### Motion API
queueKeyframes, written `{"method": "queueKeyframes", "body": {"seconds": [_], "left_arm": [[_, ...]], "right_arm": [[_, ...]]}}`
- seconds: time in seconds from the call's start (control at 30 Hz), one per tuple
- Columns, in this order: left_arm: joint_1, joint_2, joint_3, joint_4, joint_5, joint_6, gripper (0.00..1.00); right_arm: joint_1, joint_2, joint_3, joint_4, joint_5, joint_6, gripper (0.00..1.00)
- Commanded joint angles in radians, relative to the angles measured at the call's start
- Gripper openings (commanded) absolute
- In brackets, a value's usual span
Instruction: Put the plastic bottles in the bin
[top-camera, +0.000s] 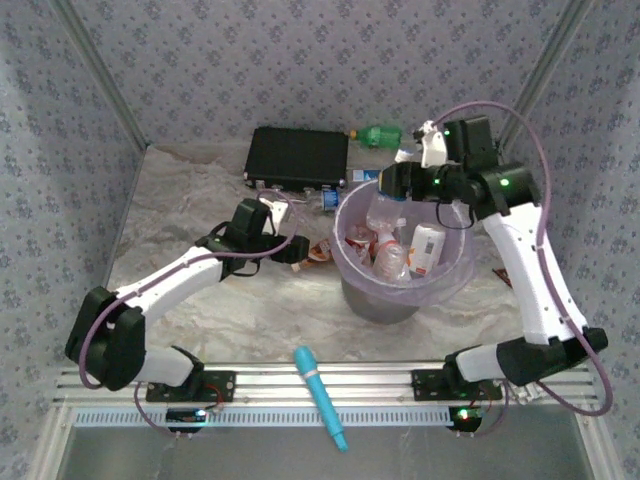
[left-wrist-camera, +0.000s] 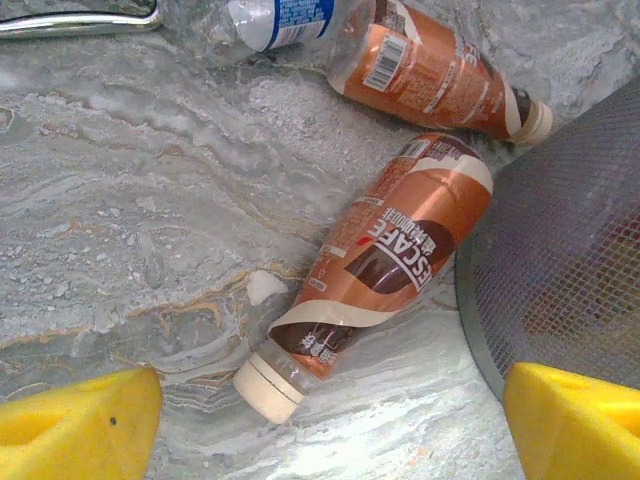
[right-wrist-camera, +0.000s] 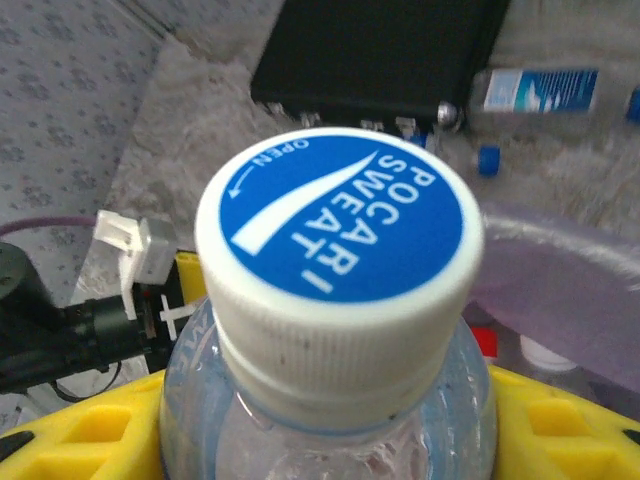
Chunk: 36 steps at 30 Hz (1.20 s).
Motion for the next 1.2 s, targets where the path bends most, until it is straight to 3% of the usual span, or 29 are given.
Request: {"method": "queueKeyframes", "body": {"seconds": [0.0,0.27,0.37,0.47,0.53,0.67,0.8,1.0,1.17], "left_arm": [[-0.004,0.031,0.028,0.005,0.004,0.039,0.88],[-0.005,0.062,0.030,0.021,0.018,0.033,0.87],[-0.004,0.066,0.033,0.024,0.023,0.037,0.87],[-0.005,0.079,0.038,0.020,0.025,0.050,0.87],[-0.005,0.092,0.045,0.016,0.024,0.065,0.88],[-0.006,0.133,0.074,-0.003,0.021,0.090,0.88],[-0.007,0.167,0.099,-0.011,0.020,0.110,0.88],[-0.013,0.183,0.110,-0.014,0.020,0.121,0.88],[-0.026,0.187,0.096,-0.011,0.011,0.133,0.88]], "right_arm": [[0.022,-0.011,-0.042,0.059,-0.030,0.064,0.51],[0.033,-0.025,-0.234,0.149,-0.064,0.119,0.51],[0.034,-0.023,-0.272,0.169,-0.087,0.134,0.56],[0.033,-0.044,-0.247,0.140,-0.070,0.116,0.63],[0.022,-0.056,-0.192,0.073,-0.029,0.102,0.73],[0.003,-0.073,-0.103,-0.043,0.017,0.044,0.78],[-0.010,-0.063,-0.053,-0.090,0.065,0.007,0.73],[0.004,-0.017,-0.034,-0.034,0.082,-0.015,0.55],[0.019,-0.004,-0.096,-0.025,0.122,-0.018,0.49]]}}
